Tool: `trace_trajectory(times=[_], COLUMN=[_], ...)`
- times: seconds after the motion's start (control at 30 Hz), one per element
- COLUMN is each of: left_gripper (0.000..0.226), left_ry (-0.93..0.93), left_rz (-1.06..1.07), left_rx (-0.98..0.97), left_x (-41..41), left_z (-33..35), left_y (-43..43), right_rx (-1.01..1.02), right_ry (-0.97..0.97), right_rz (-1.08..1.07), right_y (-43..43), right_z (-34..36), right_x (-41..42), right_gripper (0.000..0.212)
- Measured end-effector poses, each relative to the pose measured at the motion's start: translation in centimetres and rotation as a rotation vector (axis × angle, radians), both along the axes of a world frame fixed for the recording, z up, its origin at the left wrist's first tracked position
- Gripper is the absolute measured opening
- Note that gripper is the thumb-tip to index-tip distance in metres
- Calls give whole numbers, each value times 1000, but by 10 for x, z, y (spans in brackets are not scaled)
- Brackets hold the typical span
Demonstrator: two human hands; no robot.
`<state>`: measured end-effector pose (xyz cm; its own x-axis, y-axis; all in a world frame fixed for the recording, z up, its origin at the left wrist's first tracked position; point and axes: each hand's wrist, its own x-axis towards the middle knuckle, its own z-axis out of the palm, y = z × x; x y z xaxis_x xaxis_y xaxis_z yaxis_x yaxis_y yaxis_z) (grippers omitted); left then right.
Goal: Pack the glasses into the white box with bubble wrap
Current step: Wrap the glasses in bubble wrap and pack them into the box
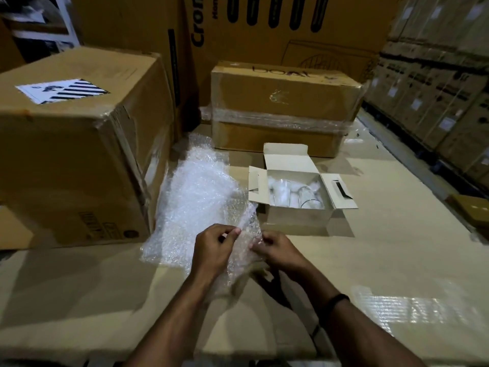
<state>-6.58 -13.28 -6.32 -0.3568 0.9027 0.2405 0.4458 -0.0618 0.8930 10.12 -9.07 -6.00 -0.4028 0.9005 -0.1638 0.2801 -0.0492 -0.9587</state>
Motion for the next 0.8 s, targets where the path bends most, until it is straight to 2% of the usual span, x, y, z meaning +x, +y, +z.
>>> trace_trajectory(times=[0.1, 0.2, 0.27, 0.43, 0.57, 0.6, 0.63, 0.7, 0.73, 0.8], left_gripper=[17, 30, 39, 61, 67, 66, 65, 64, 63, 59], left_ry=[123, 345, 484, 781, 770, 773, 786, 805, 804, 791], left_rz=[-60, -195, -298, -524, -536, -522, -502, -470, -457, -387], left_rx=[94, 176, 149, -198, -417, -429, -434, -441, -436, -392], left_x=[3, 18, 34, 83, 111, 115, 119, 121, 121, 120], left_z=[-5, -11, -13, -22, -33, -36, -37, -39, -39, -37], left_y=[4, 10, 12, 15, 12, 12, 13, 15, 16, 13], right_rx=[-238, -338, -339, -198, -62, -13, 62, 345, 504, 656], right_ry=[338, 355, 193, -313, -558, -647, -775, -1054, -1090, -970], right_rz=[-137, -194, -212, -199, -272, -280, -272, -272, -271, -178], right_y=[0, 5, 7, 37, 70, 74, 74, 65, 57, 37], right_z=[10, 20, 31, 46, 36, 33, 29, 23, 18, 7], right_x=[34, 86, 124, 198, 221, 222, 221, 214, 209, 192], right_gripper=[13, 13, 20, 16, 11, 18, 28, 48, 51, 52])
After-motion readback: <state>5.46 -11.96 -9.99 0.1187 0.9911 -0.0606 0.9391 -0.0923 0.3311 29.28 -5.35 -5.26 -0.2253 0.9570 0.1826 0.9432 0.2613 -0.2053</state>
